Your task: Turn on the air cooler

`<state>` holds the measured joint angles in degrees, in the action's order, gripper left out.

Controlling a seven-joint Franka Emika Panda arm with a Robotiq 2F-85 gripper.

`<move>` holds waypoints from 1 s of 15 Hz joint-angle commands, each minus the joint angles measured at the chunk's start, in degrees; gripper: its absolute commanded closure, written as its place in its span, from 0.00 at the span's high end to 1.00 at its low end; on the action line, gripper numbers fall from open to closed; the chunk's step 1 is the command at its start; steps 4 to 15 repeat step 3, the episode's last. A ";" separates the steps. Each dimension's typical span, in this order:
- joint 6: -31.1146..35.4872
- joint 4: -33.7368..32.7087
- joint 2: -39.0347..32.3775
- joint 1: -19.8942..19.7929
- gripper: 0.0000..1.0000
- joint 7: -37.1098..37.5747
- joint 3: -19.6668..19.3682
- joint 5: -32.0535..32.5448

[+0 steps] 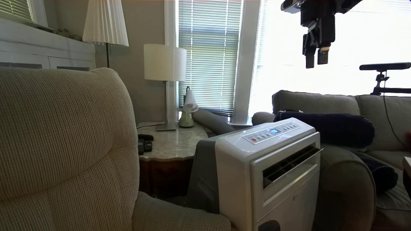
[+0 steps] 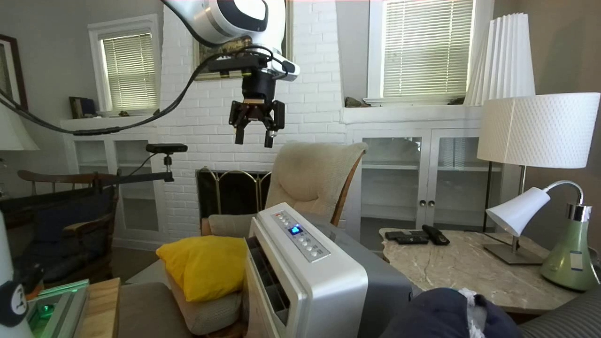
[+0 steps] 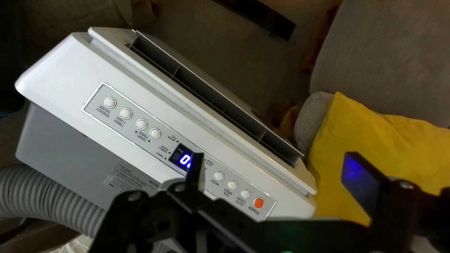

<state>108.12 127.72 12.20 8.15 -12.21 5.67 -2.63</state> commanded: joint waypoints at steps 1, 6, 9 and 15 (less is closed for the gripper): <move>-0.12 -0.08 -0.02 -0.06 1.00 0.02 0.07 -0.01; -0.12 -0.06 -0.02 -0.06 1.00 0.02 0.07 -0.01; -0.12 -0.06 -0.02 -0.06 1.00 0.02 0.07 -0.01; -0.12 -0.06 -0.02 -0.06 1.00 0.02 0.07 -0.01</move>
